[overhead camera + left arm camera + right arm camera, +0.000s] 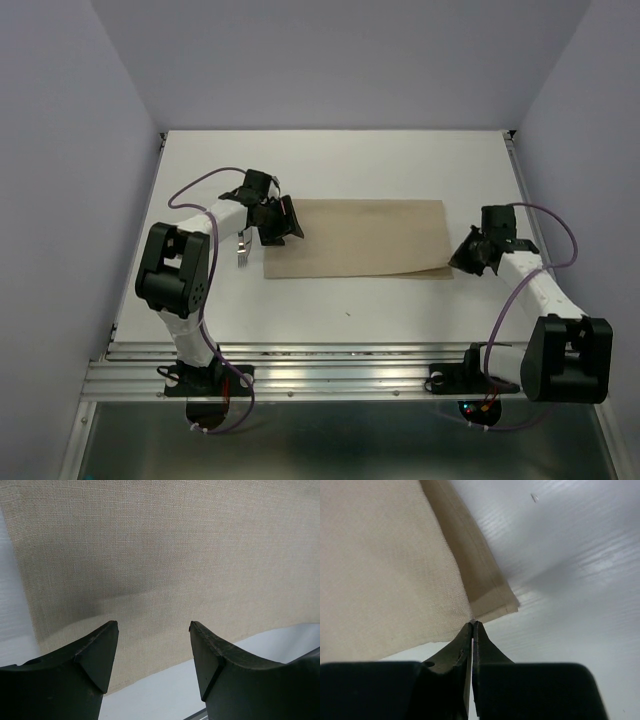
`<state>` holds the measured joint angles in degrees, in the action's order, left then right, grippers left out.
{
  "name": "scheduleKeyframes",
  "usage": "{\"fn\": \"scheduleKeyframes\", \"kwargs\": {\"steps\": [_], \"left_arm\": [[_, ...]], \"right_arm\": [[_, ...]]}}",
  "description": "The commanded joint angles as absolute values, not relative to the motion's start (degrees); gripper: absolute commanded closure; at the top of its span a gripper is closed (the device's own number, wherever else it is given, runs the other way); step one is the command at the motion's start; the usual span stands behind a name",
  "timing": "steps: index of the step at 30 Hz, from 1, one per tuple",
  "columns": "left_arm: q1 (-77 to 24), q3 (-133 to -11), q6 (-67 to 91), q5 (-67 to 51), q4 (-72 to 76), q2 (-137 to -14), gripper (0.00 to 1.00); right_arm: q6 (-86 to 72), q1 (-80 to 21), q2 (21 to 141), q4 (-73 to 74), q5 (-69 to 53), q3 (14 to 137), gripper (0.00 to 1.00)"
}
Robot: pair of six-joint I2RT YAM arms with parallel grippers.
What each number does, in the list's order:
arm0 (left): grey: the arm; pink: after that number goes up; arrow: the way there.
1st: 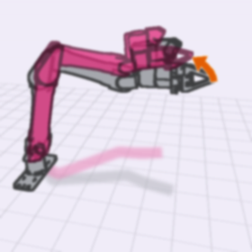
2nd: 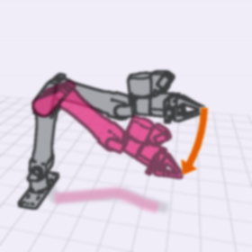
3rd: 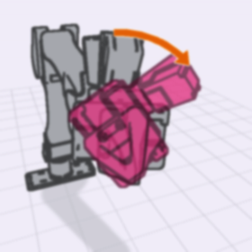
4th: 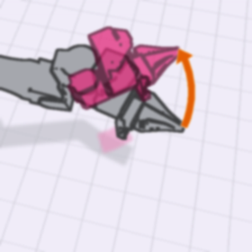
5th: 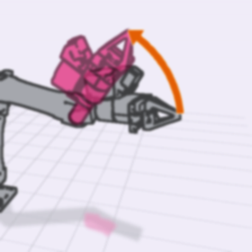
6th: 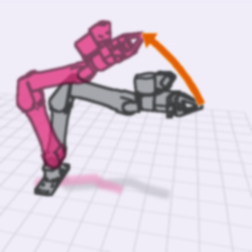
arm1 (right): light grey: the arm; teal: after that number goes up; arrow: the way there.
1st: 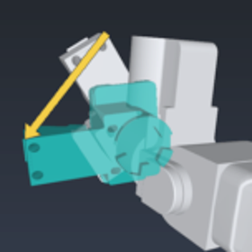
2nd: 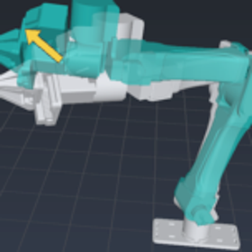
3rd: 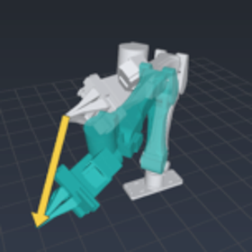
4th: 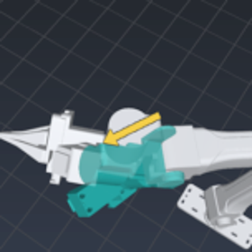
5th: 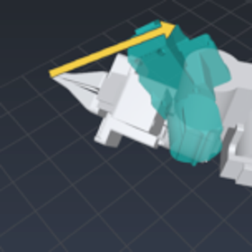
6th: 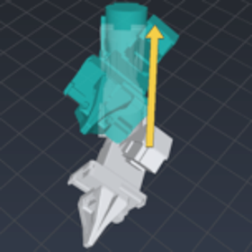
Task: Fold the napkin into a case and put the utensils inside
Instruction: Smooth out the rectangle-folded napkin at the center of the board.
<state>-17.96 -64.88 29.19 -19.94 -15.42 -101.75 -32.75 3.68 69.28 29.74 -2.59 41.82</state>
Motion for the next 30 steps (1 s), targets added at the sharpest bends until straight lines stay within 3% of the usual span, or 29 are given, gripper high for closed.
{"fn": "scheduleKeyframes", "kwargs": {"steps": [1,2,8,17,24,27,30], "left_arm": [[-18.28,-66.8,29.09,-20.57,-15.3,-101.78,0.3],[-18.28,-66.71,29.09,-20.74,-15.29,-101.86,0.3],[-18.28,-66.62,28.83,-20.92,-15.12,-101.69,0.3],[-18.28,-66.62,28.74,-21.27,-14.85,-101.69,0.3],[-18.28,-66.62,28.57,-21.45,-14.85,-102.04,0.3],[-18.37,-66.53,28.56,-21.36,-14.85,-101.95,0.3],[-18.37,-66.27,28.56,-21.36,-14.77,-102.13,0.3]], "right_arm": [[-36.82,3.52,69.07,34.01,2.45,38.68,0.86],[-38.31,3.52,69.69,34.62,2.9,38.58,0.77],[-38.76,3.52,71.72,33.67,4.3,40.16,0.56],[-34.98,3.52,74.35,30.15,4.04,40.34,0.37],[-34.37,3.52,76.73,25.93,2.46,39.2,0.38],[-34.54,3.52,78.04,24.61,2.46,39.2,0.43],[-34.63,3.52,79.28,23.82,1.67,39.11,0.53]]}}
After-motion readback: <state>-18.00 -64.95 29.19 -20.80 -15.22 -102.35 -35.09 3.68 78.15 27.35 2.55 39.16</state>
